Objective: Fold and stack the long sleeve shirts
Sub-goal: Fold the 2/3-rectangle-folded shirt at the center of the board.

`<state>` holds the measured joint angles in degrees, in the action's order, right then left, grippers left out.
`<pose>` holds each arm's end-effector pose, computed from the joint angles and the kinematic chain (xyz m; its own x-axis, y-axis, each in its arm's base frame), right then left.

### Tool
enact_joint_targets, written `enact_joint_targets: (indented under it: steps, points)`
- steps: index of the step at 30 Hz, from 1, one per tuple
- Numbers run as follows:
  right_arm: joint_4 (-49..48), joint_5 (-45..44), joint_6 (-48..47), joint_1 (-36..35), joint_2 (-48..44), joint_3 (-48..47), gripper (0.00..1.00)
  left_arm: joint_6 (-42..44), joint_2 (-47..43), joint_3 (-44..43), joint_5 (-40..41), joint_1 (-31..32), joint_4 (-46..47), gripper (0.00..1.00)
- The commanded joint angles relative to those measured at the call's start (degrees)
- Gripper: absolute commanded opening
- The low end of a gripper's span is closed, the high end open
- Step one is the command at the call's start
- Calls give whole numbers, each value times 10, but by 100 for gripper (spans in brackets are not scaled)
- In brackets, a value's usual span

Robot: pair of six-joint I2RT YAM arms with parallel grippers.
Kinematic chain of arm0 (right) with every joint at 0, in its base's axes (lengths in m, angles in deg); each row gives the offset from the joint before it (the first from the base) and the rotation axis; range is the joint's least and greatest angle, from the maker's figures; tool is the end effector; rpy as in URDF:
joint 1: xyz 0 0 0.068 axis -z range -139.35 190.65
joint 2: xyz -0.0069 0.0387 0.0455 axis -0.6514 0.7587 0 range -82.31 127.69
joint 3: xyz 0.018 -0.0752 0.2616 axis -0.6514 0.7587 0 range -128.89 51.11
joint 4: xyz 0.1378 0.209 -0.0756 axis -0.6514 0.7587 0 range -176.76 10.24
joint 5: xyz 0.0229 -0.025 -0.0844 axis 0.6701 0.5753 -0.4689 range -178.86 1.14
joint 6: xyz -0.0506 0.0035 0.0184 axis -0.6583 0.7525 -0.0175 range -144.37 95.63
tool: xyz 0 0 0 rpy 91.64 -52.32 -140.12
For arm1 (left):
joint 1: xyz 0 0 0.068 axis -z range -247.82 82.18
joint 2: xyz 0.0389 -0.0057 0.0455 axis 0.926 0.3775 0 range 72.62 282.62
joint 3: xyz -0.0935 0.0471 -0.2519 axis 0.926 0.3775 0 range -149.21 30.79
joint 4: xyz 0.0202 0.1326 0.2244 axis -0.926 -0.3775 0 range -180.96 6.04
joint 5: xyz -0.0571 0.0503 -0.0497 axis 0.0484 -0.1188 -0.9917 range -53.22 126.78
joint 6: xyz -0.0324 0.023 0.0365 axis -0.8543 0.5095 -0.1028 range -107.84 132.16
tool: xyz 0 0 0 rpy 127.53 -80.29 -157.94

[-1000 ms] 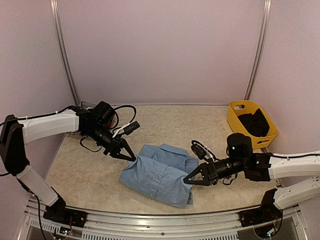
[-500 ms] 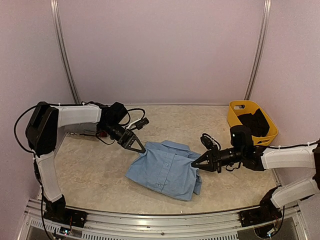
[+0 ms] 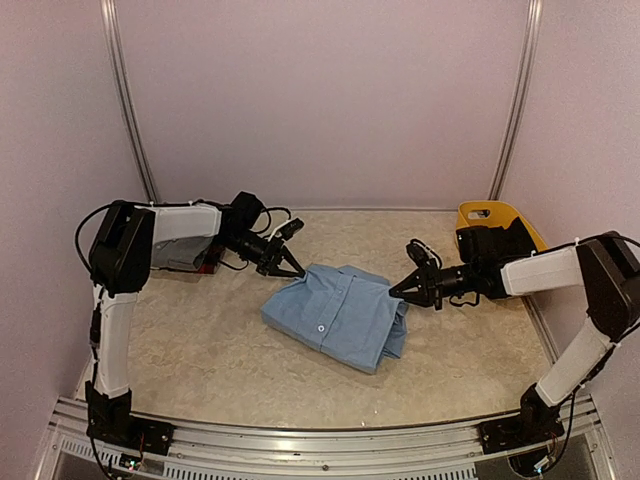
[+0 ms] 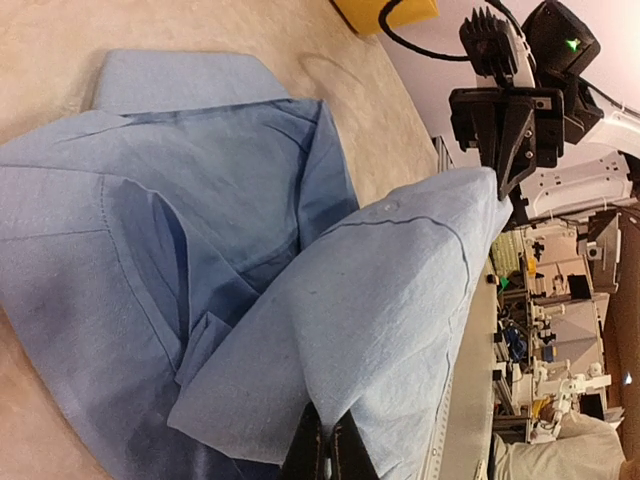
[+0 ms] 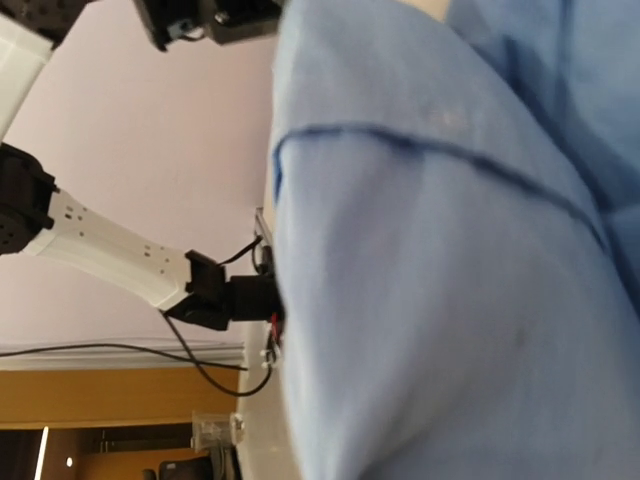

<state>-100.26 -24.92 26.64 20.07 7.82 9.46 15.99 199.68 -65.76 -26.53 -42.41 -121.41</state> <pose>0.2709 0.1359 0.1824 -0.9933 -0.0083 -0.1153 -0.1136 0.2525 0.9609 0.3968 -0.2238 0.1680 -0.8022 0.4144 -0.4298 0.5504 0.2346 -0.8012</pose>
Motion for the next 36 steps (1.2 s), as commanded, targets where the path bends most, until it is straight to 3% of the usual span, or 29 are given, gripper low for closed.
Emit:
enact_joint_targets:
  steps: [1,6,10,13,19,26,36]
  points:
    - [62,55,-84,39,50,-43,9,-109,33,-54,53,-23,85,0]
    - [101,51,-130,62,84,-83,24,-180,50,-51,63,-19,178,0]
    - [121,18,-170,62,81,-100,49,-206,61,-55,69,-9,211,0]
    - [159,-50,-225,54,49,-107,63,-214,64,-56,68,-3,224,0]
    - [183,-179,-285,23,-9,-108,80,-220,56,-52,70,-1,234,0]
    - [243,-287,-345,-28,22,-154,87,-221,52,-48,71,0,237,0]
    - [285,-347,-383,-68,101,-210,85,-221,51,-50,71,1,237,0]
